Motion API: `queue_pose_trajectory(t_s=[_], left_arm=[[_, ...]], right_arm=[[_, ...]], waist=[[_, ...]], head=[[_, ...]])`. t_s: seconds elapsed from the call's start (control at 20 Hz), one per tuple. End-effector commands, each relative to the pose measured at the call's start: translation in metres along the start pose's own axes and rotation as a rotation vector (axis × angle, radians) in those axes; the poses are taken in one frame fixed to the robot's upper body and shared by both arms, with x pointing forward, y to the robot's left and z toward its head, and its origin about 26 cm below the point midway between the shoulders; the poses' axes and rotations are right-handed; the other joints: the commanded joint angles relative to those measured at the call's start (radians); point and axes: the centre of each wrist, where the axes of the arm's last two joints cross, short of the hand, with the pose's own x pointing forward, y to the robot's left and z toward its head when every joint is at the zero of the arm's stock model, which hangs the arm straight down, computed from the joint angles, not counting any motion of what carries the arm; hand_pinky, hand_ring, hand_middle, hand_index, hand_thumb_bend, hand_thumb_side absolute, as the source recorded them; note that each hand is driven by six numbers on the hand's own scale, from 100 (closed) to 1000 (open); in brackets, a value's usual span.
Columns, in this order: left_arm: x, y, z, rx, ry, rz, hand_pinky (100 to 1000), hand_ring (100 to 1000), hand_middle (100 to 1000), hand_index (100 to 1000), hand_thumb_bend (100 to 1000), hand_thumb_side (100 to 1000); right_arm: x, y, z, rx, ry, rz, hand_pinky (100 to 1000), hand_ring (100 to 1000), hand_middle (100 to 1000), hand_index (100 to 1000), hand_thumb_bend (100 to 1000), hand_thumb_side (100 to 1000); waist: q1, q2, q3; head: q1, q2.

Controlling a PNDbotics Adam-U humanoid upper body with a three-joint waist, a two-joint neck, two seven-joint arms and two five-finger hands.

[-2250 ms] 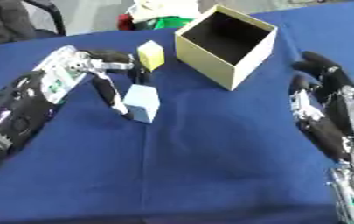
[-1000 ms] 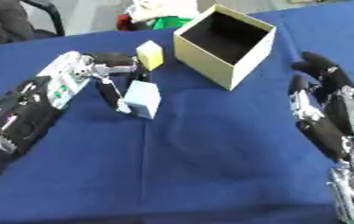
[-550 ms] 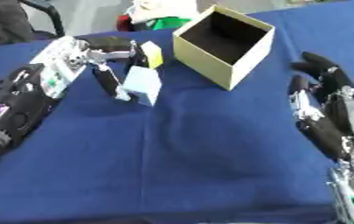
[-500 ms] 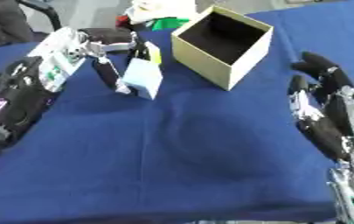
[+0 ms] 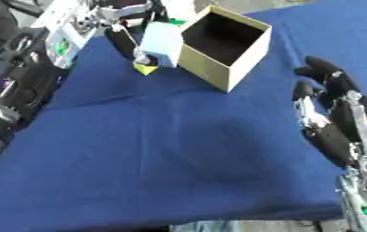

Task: Pick up objects on the table and place them in the box.

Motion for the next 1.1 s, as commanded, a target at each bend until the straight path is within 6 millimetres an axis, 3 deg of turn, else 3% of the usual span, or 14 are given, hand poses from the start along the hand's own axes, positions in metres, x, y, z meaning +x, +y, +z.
queue_pose_trajectory(t_s=[0.05,0.25,0.45,0.7,1.1], left_arm=[[0.001,0.017,-0.008,0.077,0.041,-0.004,668,478,417,604,403,202],[0.006,0.016,-0.020,0.131,0.098,0.014,672,490,431,619,415,211],[0.009,-0.001,-0.030,0.126,0.124,0.009,686,523,476,663,448,229],[0.009,-0.015,-0.033,0.083,0.121,-0.028,712,576,561,741,497,252],[0.005,-0.015,-0.031,0.090,0.118,-0.021,735,639,661,834,578,314]], right_arm=[[0.005,0.001,-0.005,0.046,-0.029,-0.006,749,883,727,881,100,508],[0.008,0.006,-0.008,0.087,-0.044,-0.019,749,884,727,881,100,508],[0.011,0.008,-0.012,0.106,-0.060,-0.026,750,884,727,881,100,508],[0.011,0.007,-0.012,0.105,-0.060,-0.026,750,884,727,880,100,509],[0.011,0.007,-0.011,0.104,-0.058,-0.024,750,884,727,880,100,509]], waist=[[-0.005,-0.010,-0.013],[0.002,-0.002,-0.054],[0.007,0.006,-0.081],[0.008,0.008,-0.083],[0.007,0.007,-0.079]], head=[[0.017,-0.002],[0.033,-0.012],[0.039,-0.022],[0.037,-0.020],[0.036,-0.022]])
